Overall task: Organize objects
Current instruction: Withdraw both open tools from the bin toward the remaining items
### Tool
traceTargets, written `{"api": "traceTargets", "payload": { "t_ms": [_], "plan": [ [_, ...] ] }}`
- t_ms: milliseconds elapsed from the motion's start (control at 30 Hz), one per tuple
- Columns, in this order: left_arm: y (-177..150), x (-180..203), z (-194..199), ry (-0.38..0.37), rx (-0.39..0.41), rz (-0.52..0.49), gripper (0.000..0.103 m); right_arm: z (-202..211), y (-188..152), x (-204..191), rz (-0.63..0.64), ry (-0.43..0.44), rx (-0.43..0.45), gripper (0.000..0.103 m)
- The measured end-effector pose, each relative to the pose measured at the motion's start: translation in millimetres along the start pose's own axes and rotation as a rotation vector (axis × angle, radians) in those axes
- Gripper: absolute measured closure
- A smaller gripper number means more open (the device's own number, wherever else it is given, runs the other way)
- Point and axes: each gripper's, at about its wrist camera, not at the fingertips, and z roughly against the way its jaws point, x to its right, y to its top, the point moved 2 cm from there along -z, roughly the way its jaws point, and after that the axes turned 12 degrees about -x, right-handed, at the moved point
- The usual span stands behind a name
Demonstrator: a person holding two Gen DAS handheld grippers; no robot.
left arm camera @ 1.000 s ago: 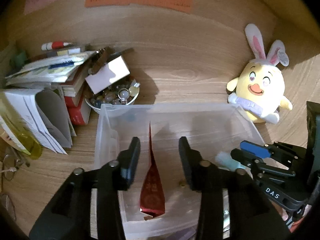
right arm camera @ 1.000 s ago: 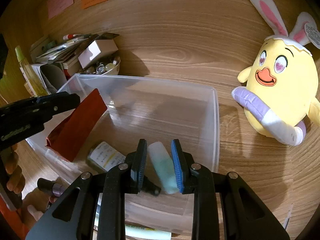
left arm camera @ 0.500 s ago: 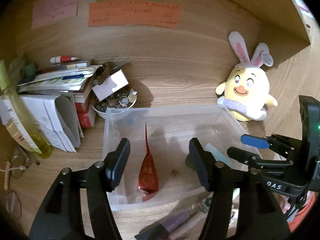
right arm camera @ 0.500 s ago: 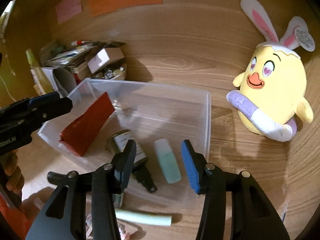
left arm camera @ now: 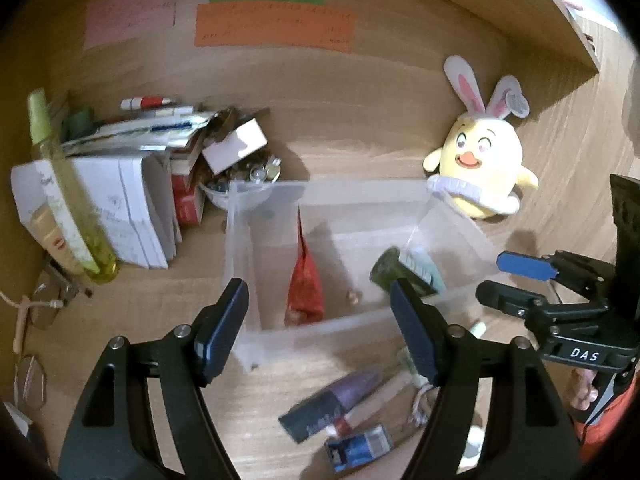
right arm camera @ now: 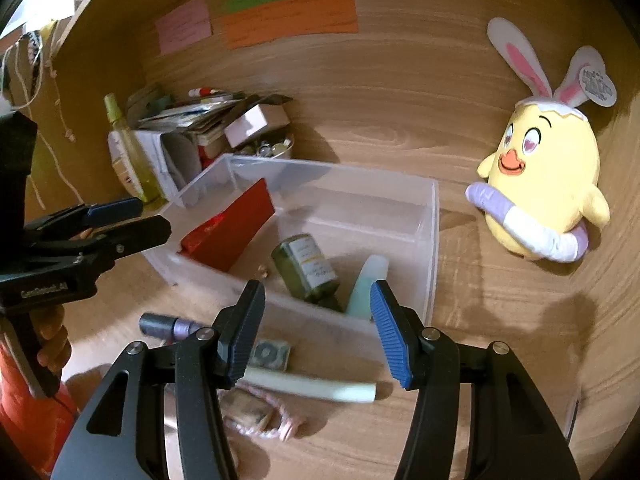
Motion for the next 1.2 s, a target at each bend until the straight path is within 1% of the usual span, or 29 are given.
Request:
{"api": "traceTargets", "payload": {
  "t_ms": [133, 267, 567, 733, 833, 1033, 1067, 1100, 1200],
  "plan": [
    [-14.7, -4.9, 0.3, -0.003, -0.026, 0.008, 0.030, 1.8, -13.1, -9.5, 0.013, 0.028, -0.014, 0.052],
    [-32.1, -8.3, -0.4, 0.003, -0.061, 0.009, 0.030, 4.8, -25.3, -22.7, 0.041, 0.015, -0.017, 0.052],
    [-68.8, -7.7, 3.8, 0.019, -0.117, -0.002, 0.030, 2.1, -50.6, -42.4, 0.063, 0.046, -0.057, 0.052],
    [-86.1, -2.8, 7.7, 0.009, -0.140, -0.016, 0.028, 0.0, -65.3, -48.6, 0.064, 0.062, -0.085, 0.052],
    [-93.7, 0.4, 8.8, -0.004, -0.143, -0.017, 0.027, -3.7, -76.0, -52.6, 0.062, 0.055, -0.106, 0.052],
    [-107.5, 9.5, 0.6, -0.035, -0.184, -0.028, 0.027, -8.9, -94.5, -60.0, 0.065, 0.066, -0.144, 0.052],
    [-110.0, 10.4, -1.6, -0.038, -0.194, -0.029, 0.027, -8.3, -96.8, -60.7, 0.060, 0.078, -0.141, 0.050],
    [-113.0, 11.4, -4.2, -0.042, -0.207, -0.029, 0.027, -7.8, -98.6, -61.4, 0.053, 0.090, -0.146, 0.046],
    [-119.9, 13.2, -9.4, -0.049, -0.235, -0.025, 0.027, -7.4, -101.6, -64.8, 0.059, 0.094, -0.149, 0.045]
  ]
}}
